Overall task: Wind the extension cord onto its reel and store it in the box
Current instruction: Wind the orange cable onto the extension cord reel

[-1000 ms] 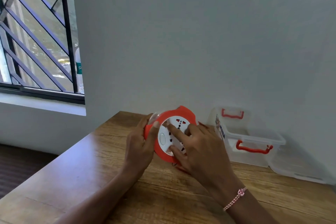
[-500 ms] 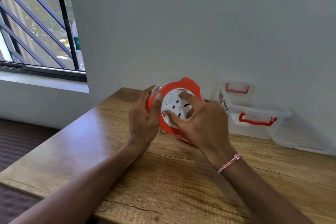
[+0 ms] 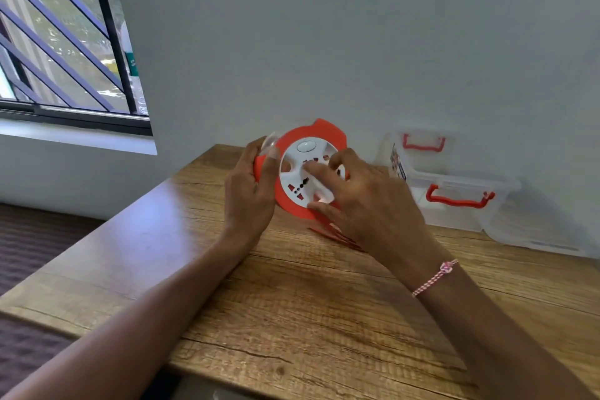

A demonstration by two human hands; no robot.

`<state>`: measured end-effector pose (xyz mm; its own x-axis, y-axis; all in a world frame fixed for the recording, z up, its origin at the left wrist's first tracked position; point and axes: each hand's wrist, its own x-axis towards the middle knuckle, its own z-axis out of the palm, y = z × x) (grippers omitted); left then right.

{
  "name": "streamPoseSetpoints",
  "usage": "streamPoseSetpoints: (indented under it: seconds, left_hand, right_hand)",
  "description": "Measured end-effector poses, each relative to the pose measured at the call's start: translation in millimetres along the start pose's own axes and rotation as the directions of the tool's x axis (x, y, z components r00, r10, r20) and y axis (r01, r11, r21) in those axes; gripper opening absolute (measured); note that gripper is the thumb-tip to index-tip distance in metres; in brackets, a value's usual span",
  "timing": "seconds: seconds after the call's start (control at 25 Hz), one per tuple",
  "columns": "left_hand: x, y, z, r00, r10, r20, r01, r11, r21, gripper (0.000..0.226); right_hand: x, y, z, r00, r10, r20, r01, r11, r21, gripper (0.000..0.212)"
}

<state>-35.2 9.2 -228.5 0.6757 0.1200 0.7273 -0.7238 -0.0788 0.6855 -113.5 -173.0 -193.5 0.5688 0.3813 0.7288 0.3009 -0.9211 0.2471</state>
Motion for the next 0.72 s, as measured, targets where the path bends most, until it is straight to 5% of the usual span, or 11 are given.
streamPoseSetpoints:
  seconds: [0.12, 0.28, 0.4, 0.52, 0.6, 0.72]
  left_hand:
    - [-1.0, 1.3, -2.6, 0.998, -0.003, 0.062, 0.002, 1.0, 0.022, 0.06]
    - [-1.9, 3.1, -3.0, 0.997, 0.047, 0.063, -0.051, 0.997, 0.063, 0.056]
    - [-1.4, 7.7, -2.8, 0.992, 0.127, 0.015, -0.128, 0.988, 0.092, 0.04]
    - [-2.0, 10.4, -0.5, 0.983, 0.182, -0.019, -0.179, 0.977, 0.119, 0.039]
    - [-3.3, 7.4, 0.7, 0.981, 0.188, -0.036, -0.183, 0.976, 0.12, 0.041]
    - [1.6, -2.1, -2.5, 0.989, 0.12, -0.081, -0.113, 0.99, 0.088, 0.039]
  right_hand:
    - [-1.6, 0.0, 0.0, 0.993, -0.026, 0.119, 0.046, 0.985, -0.169, 0.08]
    - [0.5, -1.0, -1.0, 0.993, -0.069, 0.1, 0.087, 0.979, -0.186, 0.084]
    - [7.1, -1.2, -6.5, 0.997, -0.064, -0.05, 0.062, 0.997, -0.037, 0.064]
    - [18.0, -15.9, -2.8, 0.971, 0.213, -0.104, -0.19, 0.962, 0.196, 0.061]
    - [24.0, -26.5, 3.6, 0.906, 0.417, -0.066, -0.352, 0.833, 0.426, 0.055]
    - [19.6, -7.7, 8.0, 0.84, 0.542, -0.005, -0.398, 0.622, 0.674, 0.03]
